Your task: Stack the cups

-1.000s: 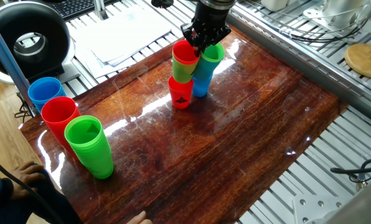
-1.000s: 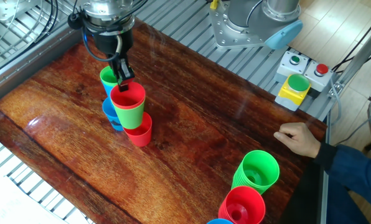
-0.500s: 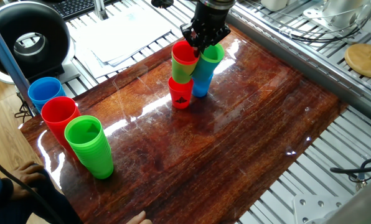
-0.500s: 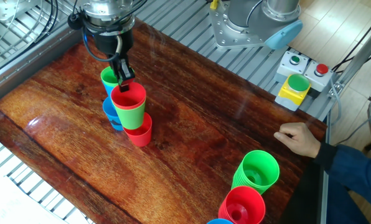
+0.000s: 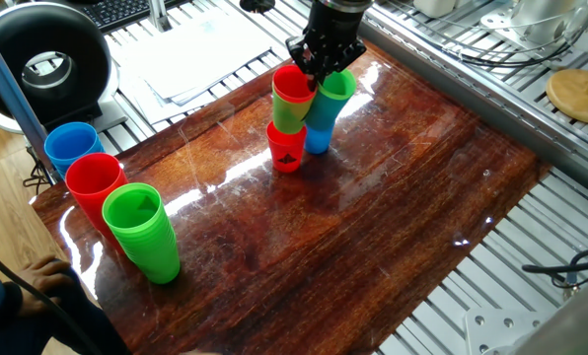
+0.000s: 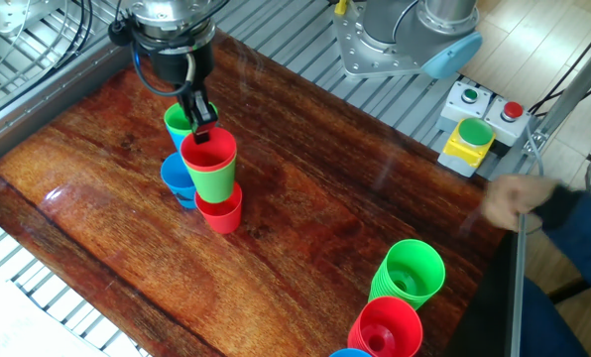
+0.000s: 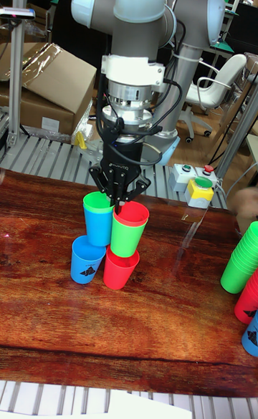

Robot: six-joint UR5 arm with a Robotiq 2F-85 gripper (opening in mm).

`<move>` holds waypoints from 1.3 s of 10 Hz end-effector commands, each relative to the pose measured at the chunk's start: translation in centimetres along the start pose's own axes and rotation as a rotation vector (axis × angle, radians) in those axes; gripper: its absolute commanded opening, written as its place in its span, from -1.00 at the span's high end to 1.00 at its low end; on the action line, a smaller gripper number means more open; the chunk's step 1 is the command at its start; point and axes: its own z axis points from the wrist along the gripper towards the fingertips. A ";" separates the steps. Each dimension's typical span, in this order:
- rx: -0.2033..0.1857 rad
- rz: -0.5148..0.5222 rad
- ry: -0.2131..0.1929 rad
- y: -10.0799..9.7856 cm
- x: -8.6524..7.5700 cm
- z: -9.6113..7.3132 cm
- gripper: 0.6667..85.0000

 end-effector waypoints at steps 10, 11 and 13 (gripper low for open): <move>-0.025 0.186 -0.127 0.1 -3.3 -0.7 0.98; -0.027 0.187 -0.140 0.1 -3.6 -0.8 0.98; -0.039 0.239 -0.136 0.4 -3.6 -0.8 0.98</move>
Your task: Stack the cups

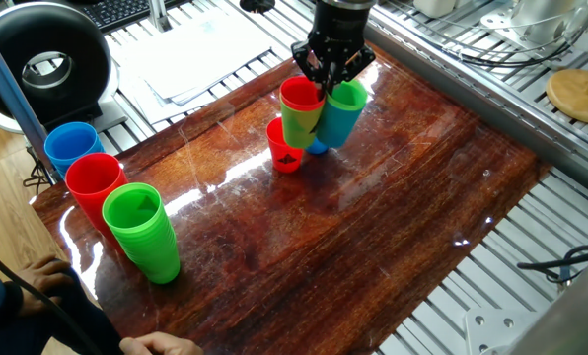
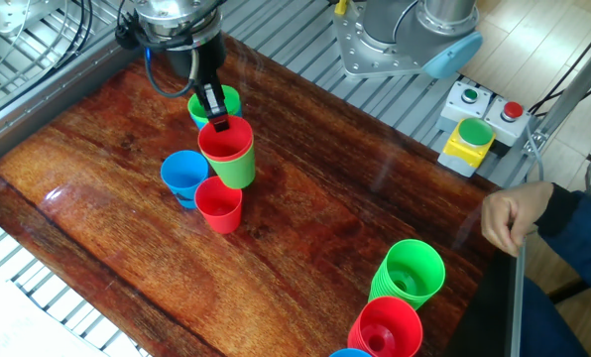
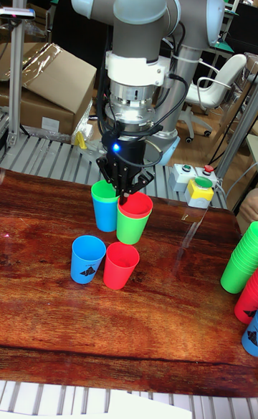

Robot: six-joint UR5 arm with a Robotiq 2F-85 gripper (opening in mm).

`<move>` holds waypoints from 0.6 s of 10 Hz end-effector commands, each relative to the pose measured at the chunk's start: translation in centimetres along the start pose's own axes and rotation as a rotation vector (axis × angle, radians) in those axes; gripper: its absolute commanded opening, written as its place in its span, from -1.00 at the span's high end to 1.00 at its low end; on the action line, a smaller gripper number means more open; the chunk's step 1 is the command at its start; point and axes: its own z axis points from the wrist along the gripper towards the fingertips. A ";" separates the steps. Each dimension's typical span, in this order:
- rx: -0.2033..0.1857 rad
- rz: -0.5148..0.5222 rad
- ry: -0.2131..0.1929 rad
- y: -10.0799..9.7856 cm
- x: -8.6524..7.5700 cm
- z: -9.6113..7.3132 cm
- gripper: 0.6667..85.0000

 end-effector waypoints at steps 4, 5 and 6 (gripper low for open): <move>-0.028 0.115 -0.040 0.7 -1.1 -0.2 0.98; -0.044 0.103 -0.041 1.1 -1.1 -0.2 0.98; -0.061 0.081 -0.050 1.4 -1.1 -0.4 0.98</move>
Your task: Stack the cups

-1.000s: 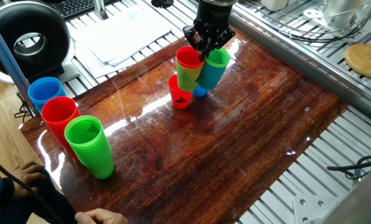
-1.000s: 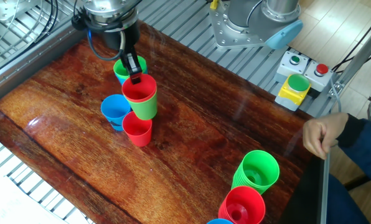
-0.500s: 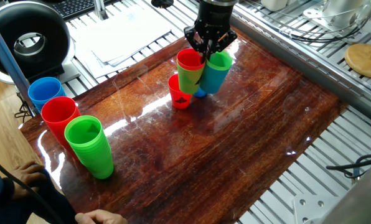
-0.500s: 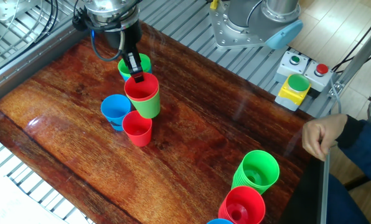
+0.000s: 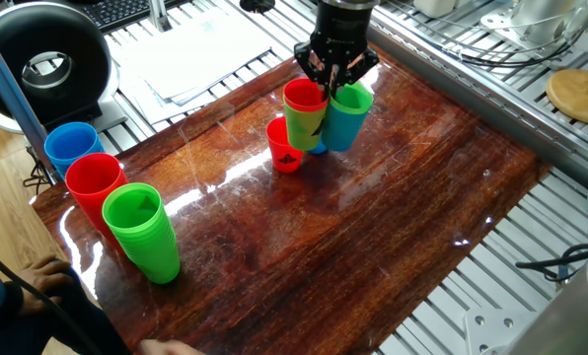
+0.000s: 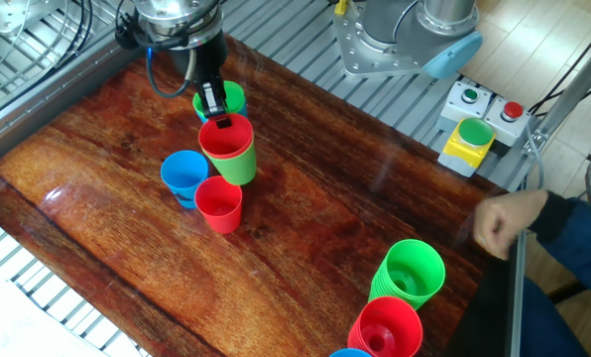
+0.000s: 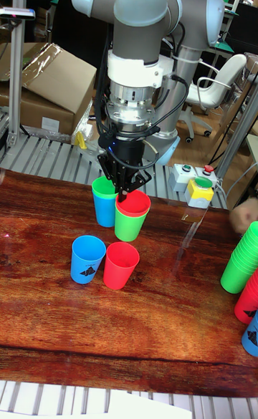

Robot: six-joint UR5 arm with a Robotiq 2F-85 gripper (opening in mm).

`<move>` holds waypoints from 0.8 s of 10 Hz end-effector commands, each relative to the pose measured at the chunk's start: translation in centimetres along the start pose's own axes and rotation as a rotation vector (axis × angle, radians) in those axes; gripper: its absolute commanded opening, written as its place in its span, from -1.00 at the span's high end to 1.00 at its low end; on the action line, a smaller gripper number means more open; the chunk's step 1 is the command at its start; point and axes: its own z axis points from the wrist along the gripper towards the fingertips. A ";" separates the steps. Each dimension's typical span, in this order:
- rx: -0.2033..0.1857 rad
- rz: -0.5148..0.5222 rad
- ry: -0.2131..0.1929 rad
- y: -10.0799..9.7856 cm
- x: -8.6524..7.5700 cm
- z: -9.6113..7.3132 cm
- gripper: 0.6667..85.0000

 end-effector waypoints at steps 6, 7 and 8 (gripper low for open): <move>-0.071 -0.166 0.033 -0.9 4.7 -1.9 0.98; -0.064 -0.171 0.041 -1.3 5.1 -1.8 0.98; -0.057 -0.158 0.042 -1.5 5.2 -1.7 0.98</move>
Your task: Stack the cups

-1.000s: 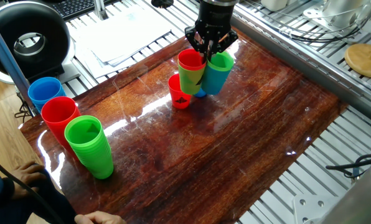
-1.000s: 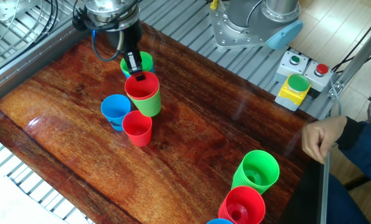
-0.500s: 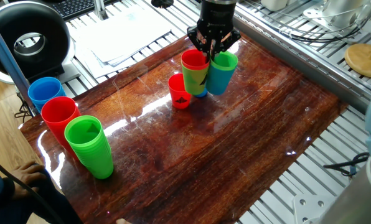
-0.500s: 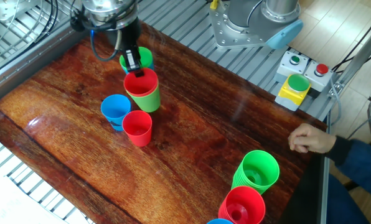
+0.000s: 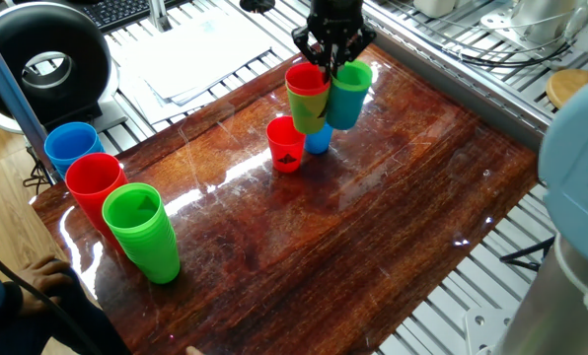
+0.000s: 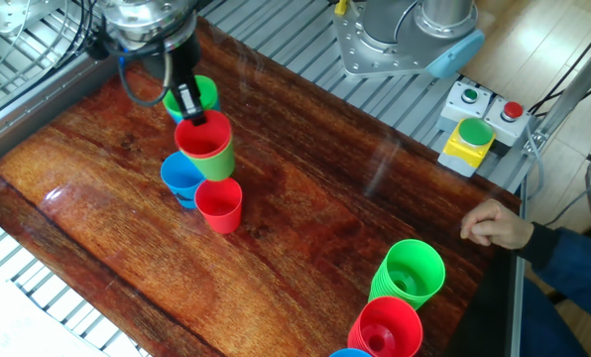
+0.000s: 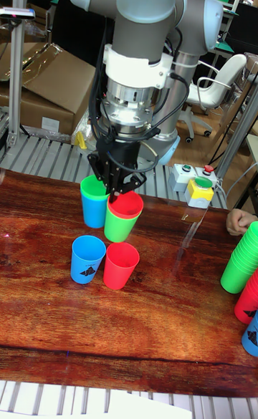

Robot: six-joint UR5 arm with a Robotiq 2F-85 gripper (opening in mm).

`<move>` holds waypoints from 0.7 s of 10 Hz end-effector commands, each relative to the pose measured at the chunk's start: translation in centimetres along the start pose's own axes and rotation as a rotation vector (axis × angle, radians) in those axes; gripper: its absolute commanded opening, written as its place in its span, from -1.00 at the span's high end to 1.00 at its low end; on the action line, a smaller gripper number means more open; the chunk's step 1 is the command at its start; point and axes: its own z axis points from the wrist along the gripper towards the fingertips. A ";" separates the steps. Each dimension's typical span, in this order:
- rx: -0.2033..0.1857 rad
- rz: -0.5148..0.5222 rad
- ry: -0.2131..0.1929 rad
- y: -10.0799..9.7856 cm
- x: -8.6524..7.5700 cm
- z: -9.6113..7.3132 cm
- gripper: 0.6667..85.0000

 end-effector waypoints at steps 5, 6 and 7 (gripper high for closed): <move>0.036 -0.047 0.059 -2.8 1.7 -0.2 0.98; 0.045 -0.058 0.057 -3.2 1.4 -0.2 0.98; 0.045 -0.065 0.057 -3.3 1.3 -0.2 0.98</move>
